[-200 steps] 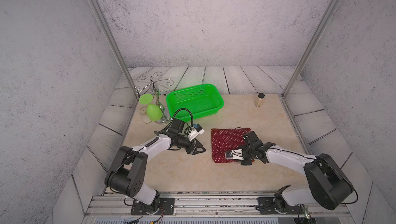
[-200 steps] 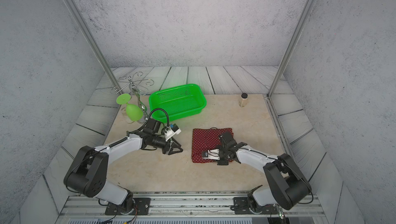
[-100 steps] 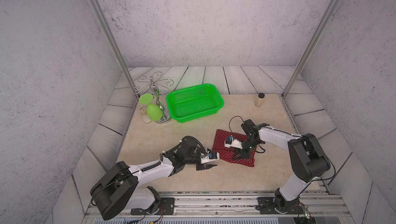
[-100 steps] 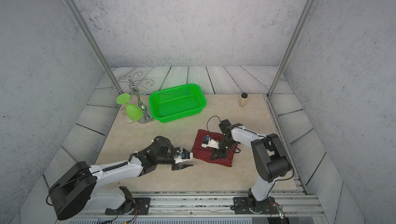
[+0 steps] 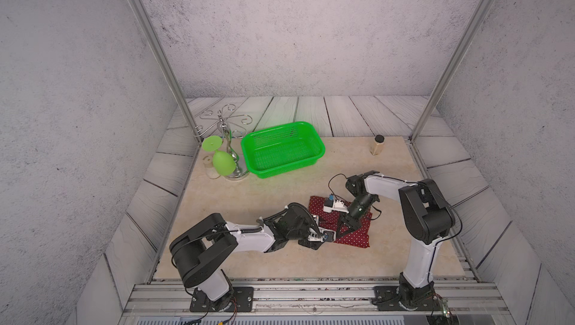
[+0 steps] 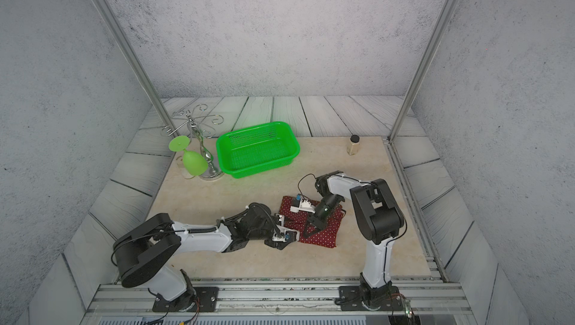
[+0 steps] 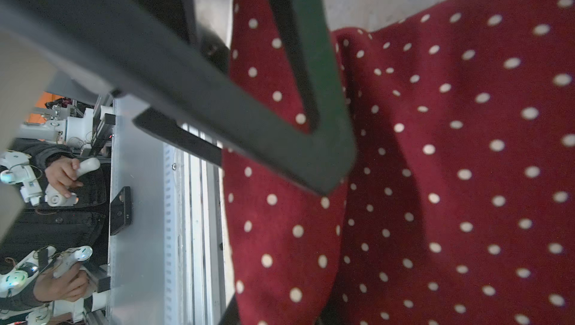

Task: Roll up the skirts
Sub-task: Roll the skirt at the center of the board.

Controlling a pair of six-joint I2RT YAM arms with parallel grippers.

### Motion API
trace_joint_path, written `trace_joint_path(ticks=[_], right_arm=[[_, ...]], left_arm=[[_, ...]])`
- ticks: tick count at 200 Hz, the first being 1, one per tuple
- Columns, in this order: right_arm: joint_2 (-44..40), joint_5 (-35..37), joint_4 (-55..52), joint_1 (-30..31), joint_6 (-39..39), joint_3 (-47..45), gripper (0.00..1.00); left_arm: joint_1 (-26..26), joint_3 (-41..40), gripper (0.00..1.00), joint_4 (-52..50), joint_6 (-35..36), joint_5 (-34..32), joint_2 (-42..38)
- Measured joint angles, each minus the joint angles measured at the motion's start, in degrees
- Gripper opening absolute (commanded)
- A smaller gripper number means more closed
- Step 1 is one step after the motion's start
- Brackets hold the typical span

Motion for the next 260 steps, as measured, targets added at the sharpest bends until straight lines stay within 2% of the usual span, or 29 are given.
trace_joint_path(ticks=[11, 15, 23, 30, 56, 75, 90, 97, 106, 120, 139, 163, 184, 202, 215, 260], right_arm=[[0.15, 0.02, -0.07, 0.00, 0.20, 0.07, 0.31], [0.15, 0.04, -0.11, 0.00, 0.61, 0.07, 0.33], [0.13, 0.07, 0.07, -0.02, 1.07, 0.07, 0.37], [0.13, 0.22, 0.39, -0.20, 1.92, 0.04, 0.41], [-0.94, 0.33, 4.87, -2.23, 7.67, -2.49, 0.58], [-6.56, 1.40, 11.34, -7.85, 14.58, -8.11, 0.63], [-15.37, 3.98, 16.57, -14.64, 19.69, -12.72, 0.67], [-20.65, 5.49, 19.52, -17.68, 21.51, -14.64, 0.71], [-28.57, 8.35, 23.32, -21.03, 23.56, -16.87, 0.71], [-39.45, 11.37, 27.76, -22.40, 24.30, -19.19, 0.71], [-49.88, 11.23, 32.83, -21.79, 23.21, -22.29, 0.71], [-58.69, 9.75, 37.07, -18.10, 17.49, -29.75, 0.73], [-60.17, 12.22, 37.97, -7.89, 11.17, -35.41, 0.74], [-55.82, 17.70, 40.96, 2.12, 6.71, -36.92, 0.75], [-51.56, 22.21, 45.16, 6.67, 4.85, -37.75, 0.75], [-34.75, 33.99, 56.24, 14.12, 0.39, -35.54, 0.74]], left_arm=[[-0.11, 0.90, 0.60, 0.13, 0.44, -0.35, 1.73], [-0.15, 1.25, 0.51, 0.13, 0.24, -0.66, 2.43], [-0.31, 1.86, 0.19, -0.09, 0.17, -0.81, 3.45], [-0.42, 2.43, 0.00, -0.74, -0.04, -0.90, 4.13], [-0.57, 5.07, 0.00, -6.03, -1.11, -1.31, 4.52], [-0.37, 5.68, 0.00, -9.05, -3.19, -1.07, 4.04], [0.37, 6.62, 0.00, -14.91, -5.49, 0.55, 2.64], [0.98, 7.91, 0.00, -18.91, -6.88, 1.70, 2.12], [1.95, 10.49, 0.00, -23.98, -8.87, 3.04, 1.97], [3.96, 15.89, 0.00, -31.71, -12.57, 6.12, 2.99], [7.08, 24.46, 0.00, -40.63, -17.90, 10.84, 7.37], [11.32, 38.03, 0.00, -52.37, -22.23, 18.45, 18.78], [13.51, 44.00, 0.00, -59.36, -23.63, 23.06, 26.10], [13.77, 45.64, 0.00, -63.49, -24.81, 26.08, 27.93], [13.51, 46.60, 0.00, -65.55, -25.49, 27.32, 28.24], [13.14, 47.25, 0.00, -66.86, -27.82, 30.01, 29.24]])
